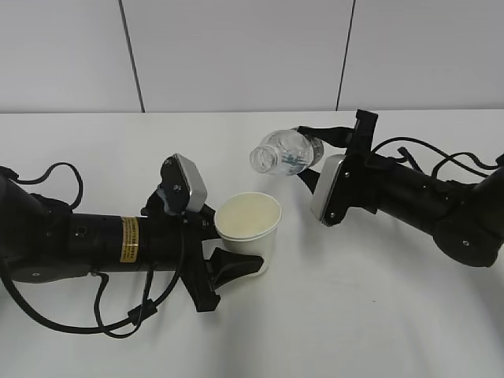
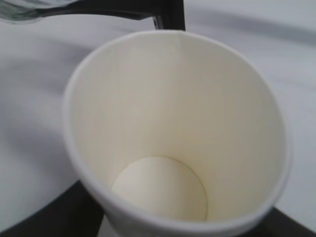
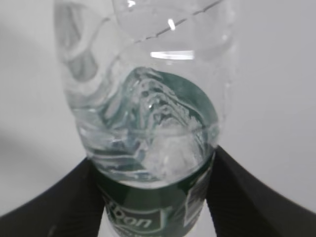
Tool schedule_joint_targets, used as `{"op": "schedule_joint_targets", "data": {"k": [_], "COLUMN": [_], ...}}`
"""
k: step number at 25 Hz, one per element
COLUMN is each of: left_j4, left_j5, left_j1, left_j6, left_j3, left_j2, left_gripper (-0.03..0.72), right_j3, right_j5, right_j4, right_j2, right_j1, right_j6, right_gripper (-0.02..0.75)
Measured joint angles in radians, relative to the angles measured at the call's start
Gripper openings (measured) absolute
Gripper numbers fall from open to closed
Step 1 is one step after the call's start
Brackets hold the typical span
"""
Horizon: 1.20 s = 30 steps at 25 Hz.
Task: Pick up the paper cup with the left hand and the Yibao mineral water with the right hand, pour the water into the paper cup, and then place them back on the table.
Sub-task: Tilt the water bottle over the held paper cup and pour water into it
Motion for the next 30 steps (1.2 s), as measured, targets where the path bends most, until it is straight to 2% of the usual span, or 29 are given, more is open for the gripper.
{"op": "schedule_joint_targets", "data": {"k": [30], "left_j4": [-0.016], "left_j5": [0.0], "left_j1": [0.0], "left_j6": [0.0], "left_j3": [0.0], "left_j2": [0.0], "left_gripper": [0.444], "right_j3": [-0.045], "right_j5": [0.0], "right_j4": [-0.002], "right_j2": [0.005], "right_j1": [0.0], "right_j6": [-0.228], "right_gripper": [0.425]}}
